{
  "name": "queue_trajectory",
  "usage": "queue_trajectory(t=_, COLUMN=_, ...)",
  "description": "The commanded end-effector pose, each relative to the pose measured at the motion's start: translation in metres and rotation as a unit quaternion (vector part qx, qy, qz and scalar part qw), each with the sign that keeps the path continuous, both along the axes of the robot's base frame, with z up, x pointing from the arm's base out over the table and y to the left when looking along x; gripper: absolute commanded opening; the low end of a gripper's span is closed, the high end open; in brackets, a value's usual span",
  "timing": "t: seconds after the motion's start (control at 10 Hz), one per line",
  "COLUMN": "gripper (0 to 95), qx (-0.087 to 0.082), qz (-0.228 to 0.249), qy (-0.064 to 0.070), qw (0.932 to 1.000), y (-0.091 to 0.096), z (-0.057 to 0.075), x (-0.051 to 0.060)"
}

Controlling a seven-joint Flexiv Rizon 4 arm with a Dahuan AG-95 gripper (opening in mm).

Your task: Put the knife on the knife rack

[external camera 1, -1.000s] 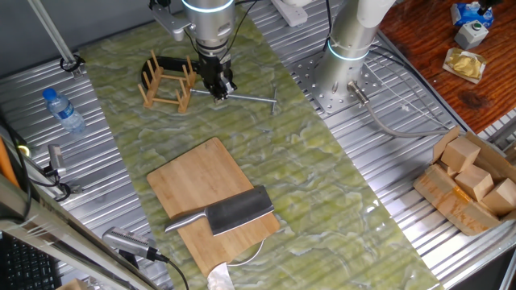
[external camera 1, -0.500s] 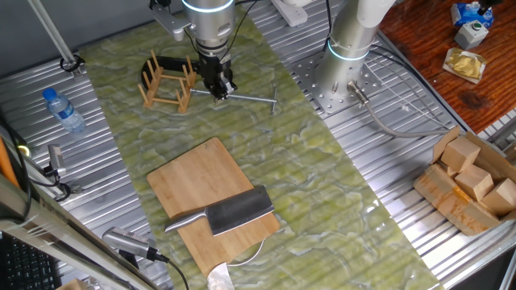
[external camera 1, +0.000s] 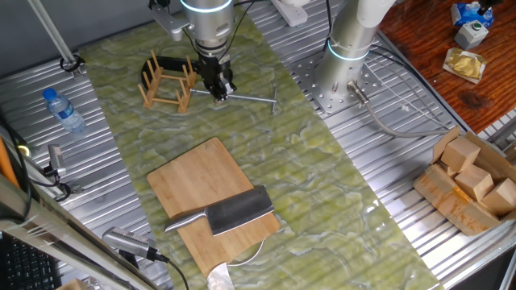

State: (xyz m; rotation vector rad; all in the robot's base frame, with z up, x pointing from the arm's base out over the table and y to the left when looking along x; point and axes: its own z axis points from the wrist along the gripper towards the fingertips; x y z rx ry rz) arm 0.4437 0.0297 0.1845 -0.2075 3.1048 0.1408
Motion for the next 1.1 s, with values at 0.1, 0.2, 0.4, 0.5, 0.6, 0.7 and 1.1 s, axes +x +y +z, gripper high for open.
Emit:
queue_trajectory(t=0.1, gripper=0.0, qx=0.013, qz=-0.013, qy=0.002, qw=0.9998, y=0.015, z=-0.012, x=0.006)
queue_trajectory(t=0.2, gripper=0.0, qx=0.018, qz=-0.006, qy=0.004, qw=0.9998, y=0.014, z=-0.016, x=0.008)
queue_trajectory(t=0.4, gripper=0.0, qx=0.03, qz=-0.016, qy=0.013, qw=0.9993, y=0.014, z=-0.029, x=0.013)
queue_trajectory(t=0.5, gripper=0.0, qx=0.033, qz=-0.016, qy=0.016, qw=0.9992, y=0.014, z=-0.033, x=0.014)
queue_trajectory(t=0.6, gripper=0.0, qx=0.037, qz=-0.016, qy=0.016, qw=0.9991, y=0.015, z=-0.039, x=0.016)
queue_trajectory(t=0.7, gripper=0.0, qx=0.042, qz=-0.014, qy=0.019, qw=0.9989, y=0.015, z=-0.043, x=0.017)
queue_trajectory(t=1.1, gripper=0.0, qx=0.043, qz=-0.016, qy=0.025, qw=0.9986, y=0.017, z=-0.066, x=0.022)
